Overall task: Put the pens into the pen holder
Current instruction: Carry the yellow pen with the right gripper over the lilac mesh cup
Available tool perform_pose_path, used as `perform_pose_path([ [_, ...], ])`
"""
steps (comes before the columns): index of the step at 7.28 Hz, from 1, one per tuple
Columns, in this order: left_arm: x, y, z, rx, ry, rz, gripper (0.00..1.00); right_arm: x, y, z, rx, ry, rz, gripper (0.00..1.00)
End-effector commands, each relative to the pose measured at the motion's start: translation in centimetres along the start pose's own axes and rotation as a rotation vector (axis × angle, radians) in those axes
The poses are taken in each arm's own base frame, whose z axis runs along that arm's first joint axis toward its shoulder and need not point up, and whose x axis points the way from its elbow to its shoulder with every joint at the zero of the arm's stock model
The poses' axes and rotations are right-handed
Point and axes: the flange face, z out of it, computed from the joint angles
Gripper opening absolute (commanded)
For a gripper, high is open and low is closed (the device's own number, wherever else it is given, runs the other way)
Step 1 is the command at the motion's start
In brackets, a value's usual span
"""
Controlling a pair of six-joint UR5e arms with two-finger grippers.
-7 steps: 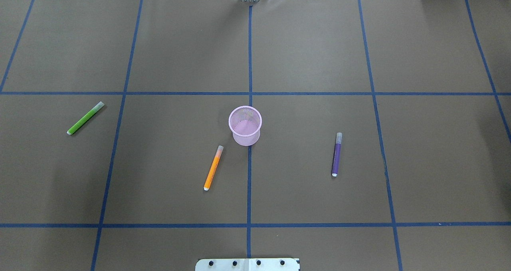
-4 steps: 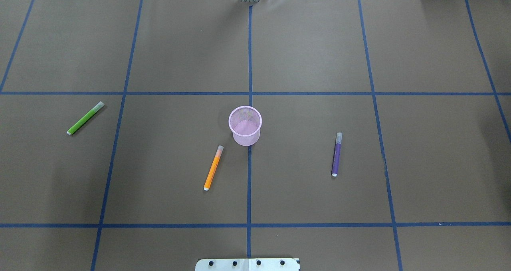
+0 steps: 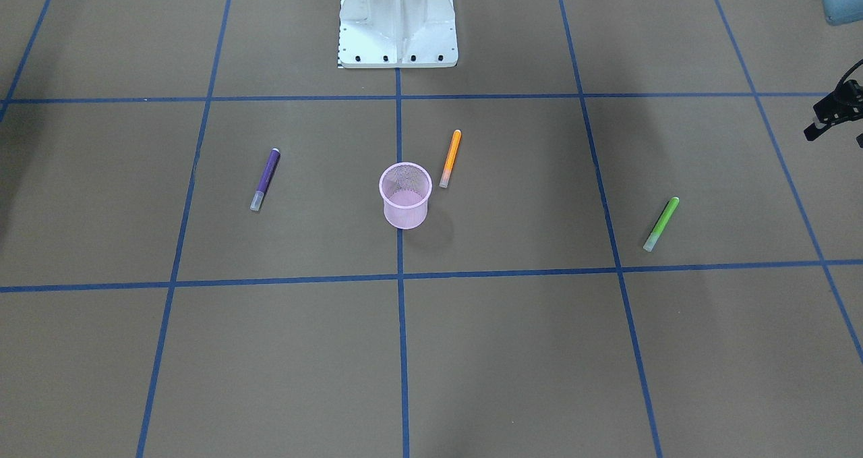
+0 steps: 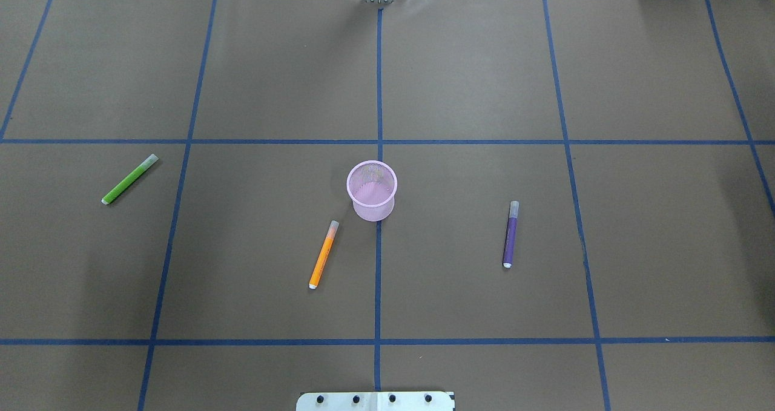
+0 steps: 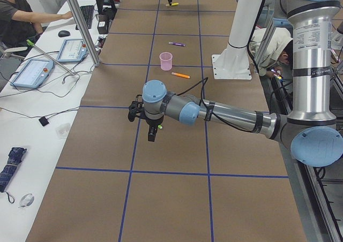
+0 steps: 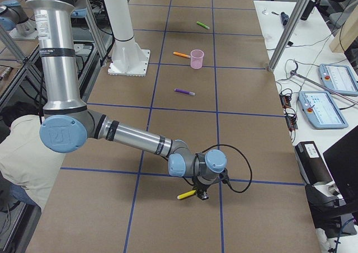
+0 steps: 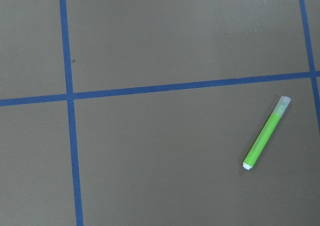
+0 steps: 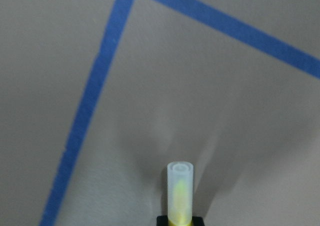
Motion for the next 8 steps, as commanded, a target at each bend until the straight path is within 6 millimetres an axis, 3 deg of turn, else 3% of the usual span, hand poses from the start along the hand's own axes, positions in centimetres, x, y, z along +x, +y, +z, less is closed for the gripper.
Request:
perform_pose_path([
  [1,0.7,0.2,-0.6,0.011,0.009,0.011,1.0,-6.6,-4.7,-8.4,0.172,-0.018,0.222,0.0],
  [4,1.1,0.2,-0.8,0.029,0.026,0.037,1.0,-25.1,-11.6,-17.3,0.351,-0.106,0.408,0.0],
  [5,1.4,0.3,-0.9,0.024,0.054,0.042,1.0,-33.6,-14.1,-19.3,0.432,-0.13,0.506,0.0],
  [6,1.5,0.2,-0.9,0.025,0.055,0.044,1.0,-43.0,-16.3,-19.3,0.493,-0.178,0.597,0.0],
  [7,1.5,0.2,-0.9,0.025,0.055,0.044,1.0,-53.0,-17.7,-17.7,0.564,-0.211,0.629,0.0],
  [8,1.7,0.0,-1.1,0.03,0.058,0.05,1.0,-60.8,-17.9,-16.3,0.654,-0.223,0.657,0.0],
])
